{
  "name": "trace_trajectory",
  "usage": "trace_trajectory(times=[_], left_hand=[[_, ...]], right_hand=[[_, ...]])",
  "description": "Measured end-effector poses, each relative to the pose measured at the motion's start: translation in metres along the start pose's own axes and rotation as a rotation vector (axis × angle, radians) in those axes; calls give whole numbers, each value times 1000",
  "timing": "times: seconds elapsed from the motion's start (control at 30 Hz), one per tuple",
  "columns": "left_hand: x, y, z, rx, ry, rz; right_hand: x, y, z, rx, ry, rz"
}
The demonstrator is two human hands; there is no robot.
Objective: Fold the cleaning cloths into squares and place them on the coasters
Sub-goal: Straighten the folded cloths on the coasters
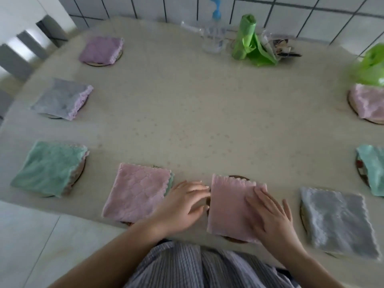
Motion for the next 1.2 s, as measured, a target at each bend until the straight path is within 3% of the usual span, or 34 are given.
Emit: trace_trajectory(times=[0.1,0.2,0.27,0.37,0.5,0.63,0.77,0.87,1.07,1.13,1.2], left_hand=[[41,-61,42,-336,-160,73],[90,-107,93,-630,-380,173],[123,-116,124,-678,-612,255],[164,-107,155,-507,-788,300],[180,-91,157,-180,-668,296],[183,-98,145,-37,-551,182],[187,-96,128,120,-492,164],[183,-99,117,132,-428,127],[178,-99,116,80,-377,120],[170,-109,115,16,-263,13],[150,-117,110,-43,-13,-158]], right_hand=[[29,-14,-6,-94,-15,-90],[79,-16,-8,-63,-45,-276],[113,-8,-7,37,-6,-424],[158,26,-6,242,78,-468],[184,71,-5,372,291,-533],[184,87,-4,264,444,-580],[193,90,-3,205,415,-526],[205,87,-3,143,310,-478],[204,87,0,54,291,-445],[205,83,2,14,268,-315],[212,77,3,-41,196,-122]])
Point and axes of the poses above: each hand's wrist, its own z-axis away from the middle knuckle, its own y-axis out of the palm, x = y × z, the point moved 9 cm from there along -z, towards the middle knuckle, and after that the axes turned 13 degrees about y, right-handed, at the moved point
